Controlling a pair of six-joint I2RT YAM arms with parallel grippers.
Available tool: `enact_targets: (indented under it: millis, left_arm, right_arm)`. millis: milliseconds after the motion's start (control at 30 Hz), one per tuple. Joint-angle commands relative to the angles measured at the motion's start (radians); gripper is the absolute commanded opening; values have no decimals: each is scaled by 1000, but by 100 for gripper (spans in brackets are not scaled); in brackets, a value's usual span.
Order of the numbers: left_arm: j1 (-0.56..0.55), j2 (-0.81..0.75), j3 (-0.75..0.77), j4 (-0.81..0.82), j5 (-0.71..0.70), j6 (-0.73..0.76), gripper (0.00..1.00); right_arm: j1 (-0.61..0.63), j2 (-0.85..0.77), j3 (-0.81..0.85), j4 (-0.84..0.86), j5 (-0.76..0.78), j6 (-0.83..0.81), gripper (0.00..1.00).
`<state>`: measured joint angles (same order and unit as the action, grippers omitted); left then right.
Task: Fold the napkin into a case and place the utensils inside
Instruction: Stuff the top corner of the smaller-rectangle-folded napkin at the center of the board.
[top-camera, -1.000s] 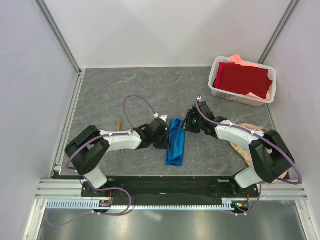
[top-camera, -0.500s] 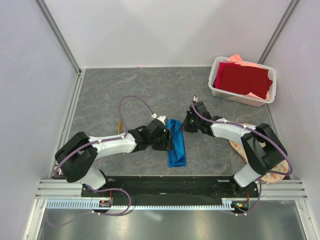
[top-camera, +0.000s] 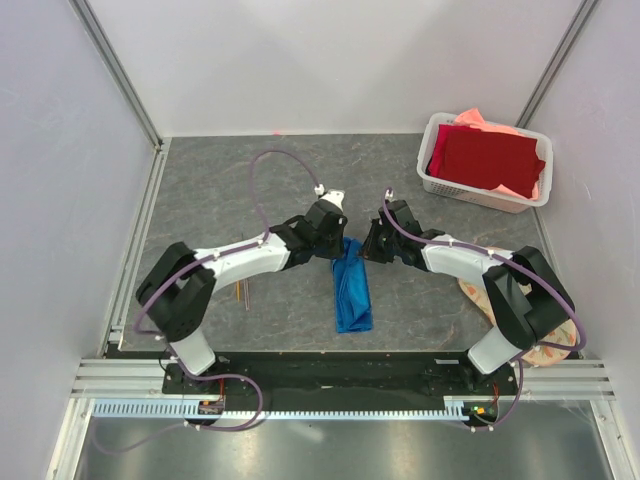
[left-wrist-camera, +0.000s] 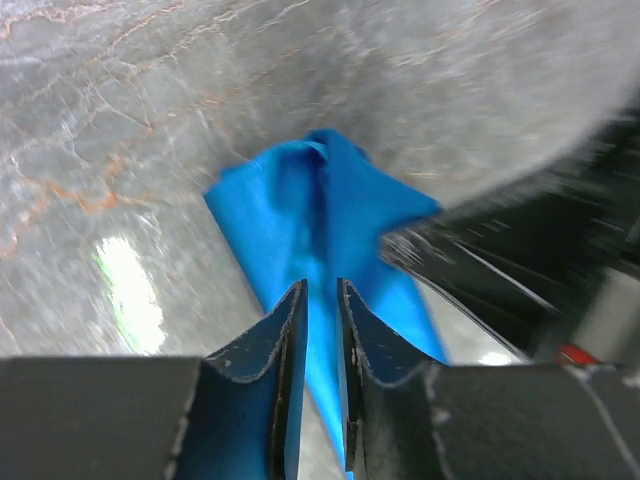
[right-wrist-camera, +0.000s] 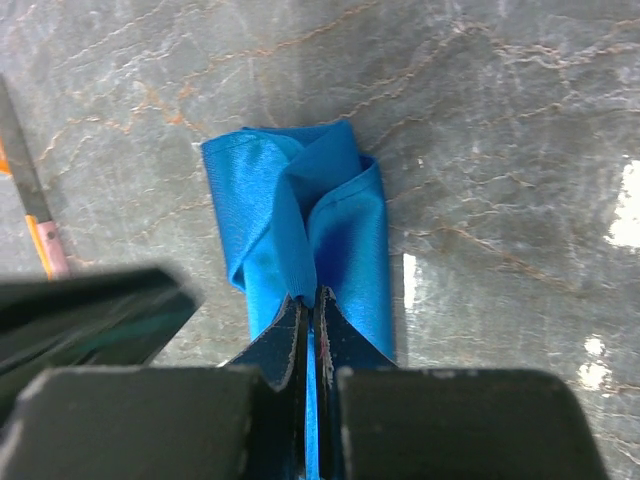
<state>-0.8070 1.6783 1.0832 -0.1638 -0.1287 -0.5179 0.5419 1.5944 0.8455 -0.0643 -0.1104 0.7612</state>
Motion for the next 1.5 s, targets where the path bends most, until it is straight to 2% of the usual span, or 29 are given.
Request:
enact_targets:
  millis: [0, 133, 533, 833, 1200, 1333, 1467]
  left_arm:
    - [0, 81, 67, -13, -88, 185, 24]
    - [-6, 113, 89, 9, -97, 226, 26]
    - [-23, 161, 103, 21, -97, 228, 38]
    - [-23, 204, 139, -5, -107, 219, 40]
    - [-21, 231, 172, -31, -164, 200, 22]
    - [-23, 219, 188, -55, -150, 191, 10]
    - [-17, 176, 182, -72, -100, 145, 8]
  right_arm:
    - [-3, -25, 44, 20, -34, -8, 0]
    - [-2, -25, 37, 21, -35, -8, 0]
    - [-3, -16, 38, 37, -58, -2, 0]
    - [-3, -8, 36, 46, -71, 1, 0]
    - [-3, 4, 44, 50, -95, 3, 0]
    - [-2, 12, 53, 46, -104, 0, 0]
    - [-2, 27, 61, 46, -118, 1, 0]
